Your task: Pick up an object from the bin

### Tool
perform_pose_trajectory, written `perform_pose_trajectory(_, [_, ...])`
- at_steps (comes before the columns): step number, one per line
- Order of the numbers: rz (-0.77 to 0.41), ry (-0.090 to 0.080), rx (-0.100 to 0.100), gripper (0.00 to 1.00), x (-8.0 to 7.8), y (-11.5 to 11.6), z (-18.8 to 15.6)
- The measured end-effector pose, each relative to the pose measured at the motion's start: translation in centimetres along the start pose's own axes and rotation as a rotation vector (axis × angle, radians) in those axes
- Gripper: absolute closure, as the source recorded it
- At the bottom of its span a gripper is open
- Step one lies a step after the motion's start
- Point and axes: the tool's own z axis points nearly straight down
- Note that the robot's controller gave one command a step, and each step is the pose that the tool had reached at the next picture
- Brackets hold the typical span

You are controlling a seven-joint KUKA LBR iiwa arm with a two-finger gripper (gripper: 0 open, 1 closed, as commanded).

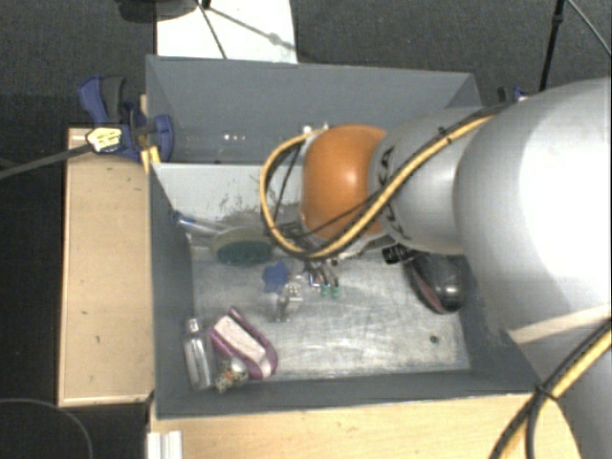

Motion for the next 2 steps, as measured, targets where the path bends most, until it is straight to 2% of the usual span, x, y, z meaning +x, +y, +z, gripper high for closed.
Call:
perform_pose_trajectory(1, [-0.001,-0.007,-0.001,1.00,-0.2,0.1,-0.2])
perform_pose_trajectory(2, [-0.223,-0.004,0.001,1.00,-1.2,-0.7,-16.6])
